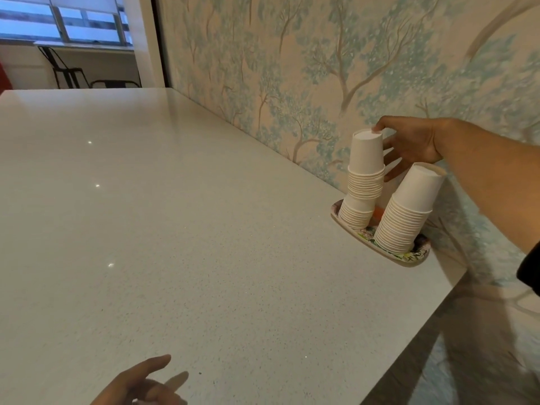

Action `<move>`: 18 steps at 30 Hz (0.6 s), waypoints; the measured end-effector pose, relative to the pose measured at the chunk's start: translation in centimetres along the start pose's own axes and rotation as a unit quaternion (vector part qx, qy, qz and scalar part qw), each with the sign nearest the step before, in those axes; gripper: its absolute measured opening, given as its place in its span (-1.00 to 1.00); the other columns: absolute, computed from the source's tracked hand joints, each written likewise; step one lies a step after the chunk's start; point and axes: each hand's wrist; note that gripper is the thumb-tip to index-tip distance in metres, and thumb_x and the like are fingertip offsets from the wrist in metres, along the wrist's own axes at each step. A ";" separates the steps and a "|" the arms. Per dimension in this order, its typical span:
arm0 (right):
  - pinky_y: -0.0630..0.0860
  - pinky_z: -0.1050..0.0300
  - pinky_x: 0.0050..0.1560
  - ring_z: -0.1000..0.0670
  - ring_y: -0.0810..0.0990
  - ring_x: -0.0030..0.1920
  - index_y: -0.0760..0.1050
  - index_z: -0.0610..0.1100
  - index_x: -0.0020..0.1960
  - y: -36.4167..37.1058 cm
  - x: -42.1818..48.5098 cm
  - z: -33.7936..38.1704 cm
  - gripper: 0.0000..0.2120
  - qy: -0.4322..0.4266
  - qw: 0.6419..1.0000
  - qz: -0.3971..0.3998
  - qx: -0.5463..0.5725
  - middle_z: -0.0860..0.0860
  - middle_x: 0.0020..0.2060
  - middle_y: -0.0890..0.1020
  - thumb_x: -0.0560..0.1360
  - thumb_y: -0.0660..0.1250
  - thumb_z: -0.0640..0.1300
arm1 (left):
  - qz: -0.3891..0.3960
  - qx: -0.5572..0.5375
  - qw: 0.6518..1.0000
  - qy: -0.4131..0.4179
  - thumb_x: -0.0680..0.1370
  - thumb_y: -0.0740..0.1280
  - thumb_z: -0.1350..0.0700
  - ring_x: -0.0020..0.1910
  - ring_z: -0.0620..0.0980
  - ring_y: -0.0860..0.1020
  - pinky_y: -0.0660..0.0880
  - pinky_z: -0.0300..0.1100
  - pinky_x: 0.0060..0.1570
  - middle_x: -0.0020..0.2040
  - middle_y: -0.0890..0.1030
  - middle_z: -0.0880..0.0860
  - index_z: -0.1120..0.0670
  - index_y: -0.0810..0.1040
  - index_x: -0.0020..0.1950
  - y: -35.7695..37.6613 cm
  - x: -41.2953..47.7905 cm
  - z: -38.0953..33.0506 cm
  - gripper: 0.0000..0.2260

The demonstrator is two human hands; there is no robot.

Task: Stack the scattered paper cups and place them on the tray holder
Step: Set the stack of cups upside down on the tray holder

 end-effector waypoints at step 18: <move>0.47 -0.18 0.06 -0.34 0.59 0.00 0.59 -0.21 0.07 7.4 -5.1 2.3 -0.53 -0.244 0.750 -0.529 -0.313 -0.29 0.04 0.62 0.63 0.04 0.09 | -0.028 0.425 0.829 0.363 0.37 0.59 0.24 -0.41 0.00 0.64 0.59 -0.21 -0.34 -0.23 0.73 -0.06 -0.31 0.62 0.02 -4.1 -0.8 3.0 -0.53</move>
Point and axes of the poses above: each hand's wrist, its own x-axis towards the middle knuckle, its own y-axis out of the palm, z = x × y
